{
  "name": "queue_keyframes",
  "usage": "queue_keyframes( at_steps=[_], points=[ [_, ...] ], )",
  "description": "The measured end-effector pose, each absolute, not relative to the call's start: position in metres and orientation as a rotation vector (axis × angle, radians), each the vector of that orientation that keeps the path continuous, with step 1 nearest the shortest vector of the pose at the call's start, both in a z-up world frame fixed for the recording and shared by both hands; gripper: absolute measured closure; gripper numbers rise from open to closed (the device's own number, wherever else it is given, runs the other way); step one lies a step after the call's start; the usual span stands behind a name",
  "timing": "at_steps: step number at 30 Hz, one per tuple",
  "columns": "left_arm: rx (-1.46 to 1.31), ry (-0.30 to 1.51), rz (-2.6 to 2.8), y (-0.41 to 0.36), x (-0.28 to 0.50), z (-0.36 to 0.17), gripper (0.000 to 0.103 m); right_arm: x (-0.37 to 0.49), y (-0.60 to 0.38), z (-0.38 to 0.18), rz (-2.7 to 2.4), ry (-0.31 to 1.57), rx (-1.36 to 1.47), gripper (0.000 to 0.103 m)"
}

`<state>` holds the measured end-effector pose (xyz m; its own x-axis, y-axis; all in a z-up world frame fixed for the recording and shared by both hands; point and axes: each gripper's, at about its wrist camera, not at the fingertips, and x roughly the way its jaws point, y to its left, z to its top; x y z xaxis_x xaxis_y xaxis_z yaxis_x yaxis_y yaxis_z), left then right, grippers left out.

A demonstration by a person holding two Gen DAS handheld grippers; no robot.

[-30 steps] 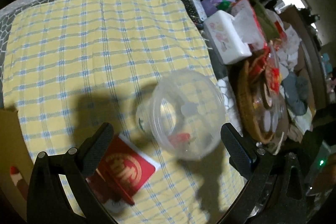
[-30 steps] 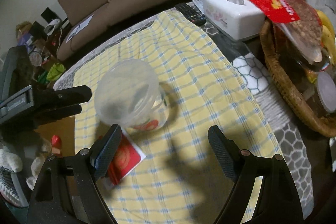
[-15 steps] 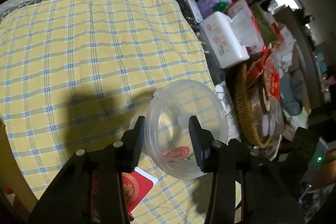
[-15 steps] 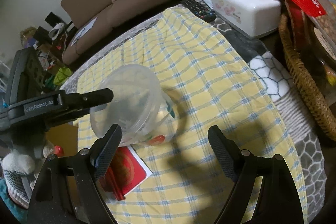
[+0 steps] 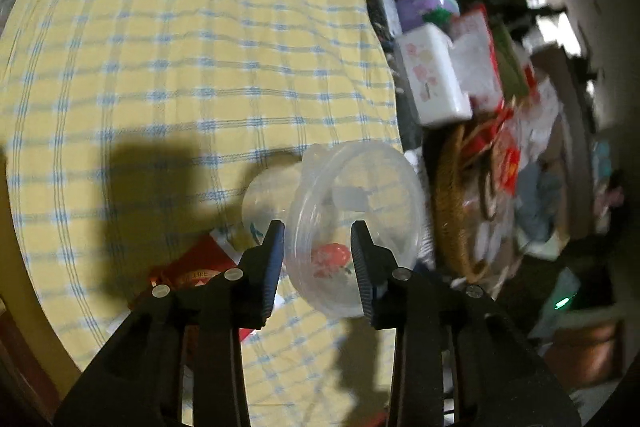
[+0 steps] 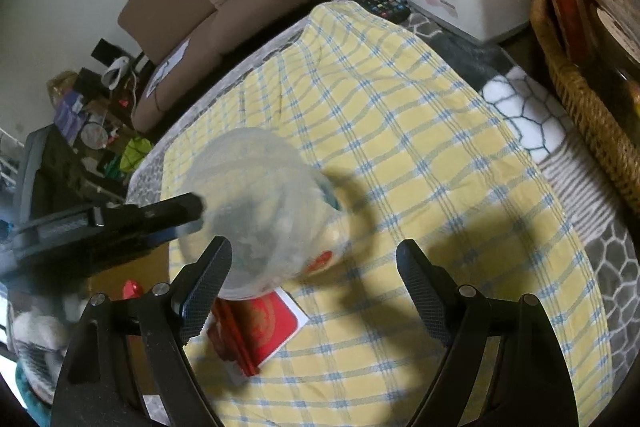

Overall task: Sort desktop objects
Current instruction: 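Grasp the clear plastic bucket rim with the left tool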

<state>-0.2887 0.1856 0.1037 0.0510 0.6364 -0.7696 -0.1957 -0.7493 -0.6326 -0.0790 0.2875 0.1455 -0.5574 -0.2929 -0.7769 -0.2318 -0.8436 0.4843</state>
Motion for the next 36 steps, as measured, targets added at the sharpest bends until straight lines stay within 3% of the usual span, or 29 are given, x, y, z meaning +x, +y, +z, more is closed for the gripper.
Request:
queue_keyframes(
  at_steps=[2, 4, 7, 13, 15, 17, 20, 25, 27, 30, 32, 36],
  points=[
    [-1.714, -0.437, 1.785, 0.183, -0.299, 0.105, 0.055, -0.079, 0.287, 0.142, -2.599, -0.882, 1.464, 0.017],
    [-1.717, -0.470, 1.811, 0.176, -0.313, 0.106, 0.050, -0.082, 0.285, 0.142, -2.602, -0.881, 1.480, 0.017],
    [-1.720, -0.460, 1.752, 0.186, -0.330, 0.103, 0.028, -0.088, 0.277, 0.143, -2.600, -0.829, 1.498, 0.017],
    [-1.753, -0.265, 1.641, 0.231, -0.333, 0.088, 0.029, -0.095, 0.269, 0.145, -2.614, -0.759, 1.503, 0.017],
    [-1.744, -0.248, 1.629, 0.239, -0.332, 0.084, 0.032, -0.098, 0.268, 0.142, -2.607, -0.768, 1.498, 0.016],
    [-1.714, -0.255, 1.627, 0.240, -0.333, 0.085, 0.045, -0.099, 0.267, 0.138, -2.592, -0.777, 1.492, 0.014],
    [-1.637, -0.267, 1.649, 0.242, -0.337, 0.092, 0.046, -0.102, 0.265, 0.132, -2.574, -0.786, 1.511, 0.003],
    [-1.562, -0.344, 1.564, 0.244, -0.341, 0.105, 0.046, -0.103, 0.266, 0.128, -2.563, -0.812, 1.493, 0.002],
    [-1.575, -0.257, 1.635, 0.247, -0.341, 0.111, 0.046, -0.103, 0.265, 0.129, -2.566, -0.800, 1.492, 0.002],
    [-1.690, -0.235, 1.677, 0.242, -0.353, 0.096, 0.039, -0.103, 0.264, 0.131, -2.574, -0.779, 1.496, 0.002],
    [-1.798, -0.302, 1.585, 0.236, -0.360, 0.076, 0.022, -0.102, 0.263, 0.132, -2.581, -0.765, 1.499, 0.002],
    [-1.839, -0.310, 1.399, 0.245, -0.353, 0.062, 0.021, -0.103, 0.262, 0.132, -2.580, -0.736, 1.495, 0.002]
  ],
)
